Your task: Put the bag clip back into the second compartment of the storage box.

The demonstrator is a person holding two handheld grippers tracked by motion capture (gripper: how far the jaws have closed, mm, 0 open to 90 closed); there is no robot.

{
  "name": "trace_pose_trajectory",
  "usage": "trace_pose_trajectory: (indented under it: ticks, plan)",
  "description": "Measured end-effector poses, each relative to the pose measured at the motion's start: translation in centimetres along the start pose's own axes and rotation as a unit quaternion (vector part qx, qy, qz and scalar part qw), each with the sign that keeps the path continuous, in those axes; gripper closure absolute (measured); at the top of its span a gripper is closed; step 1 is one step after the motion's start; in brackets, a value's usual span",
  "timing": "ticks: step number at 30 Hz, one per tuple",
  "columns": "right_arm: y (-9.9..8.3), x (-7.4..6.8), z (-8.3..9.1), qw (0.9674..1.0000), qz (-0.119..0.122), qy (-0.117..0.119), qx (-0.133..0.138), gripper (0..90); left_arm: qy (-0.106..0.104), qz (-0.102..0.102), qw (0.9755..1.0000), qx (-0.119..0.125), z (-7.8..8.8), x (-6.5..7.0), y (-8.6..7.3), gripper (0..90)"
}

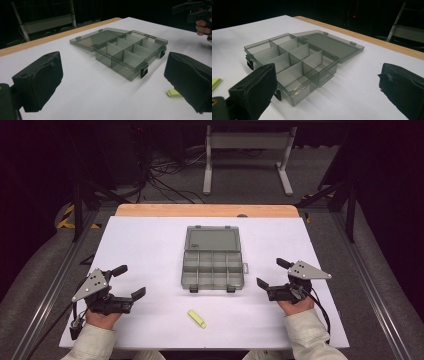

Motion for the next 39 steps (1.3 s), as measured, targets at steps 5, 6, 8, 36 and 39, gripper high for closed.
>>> trace_pose_trajectory:
  ticks: [5,6,8,36,39]
  plan:
    - [0.2,-0.2,0.0,1.0000,0.000,0.008,-0.003,3.5,-0.005,0.000,1.0000,0.003,0.2,0.1,0.2,2.5]
    - [0.2,-0.3,-0.1,0.9999,0.002,0.010,-0.005,3.5,-0.007,0.003,1.0000,0.006,0.2,0.1,0.3,2.5]
    - [0.4,-0.3,-0.1,0.9999,0.005,0.011,-0.005,3.6,-0.010,0.005,0.9999,0.004,0.3,0.1,0.2,2.5]
    - [4.7,-10.1,-3.9,0.9878,0.044,0.142,-0.046,9.4,-0.008,0.010,0.9999,0.001,0.4,0.1,0.5,3.4]
    - [5.0,-11.0,-4.3,0.9859,0.046,0.153,-0.049,9.4,-0.007,0.010,0.9999,0.003,0.5,0.1,0.6,3.4]
Point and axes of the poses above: each handheld gripper's, and its own axes: z roughly backward along the jaws, y roughly out of its top, x roughly to its right, the point moved 10 cm from there along -z, roughly forward along the jaws, and after that the axes turned 1 degree about -x, right-handed, at the moved point
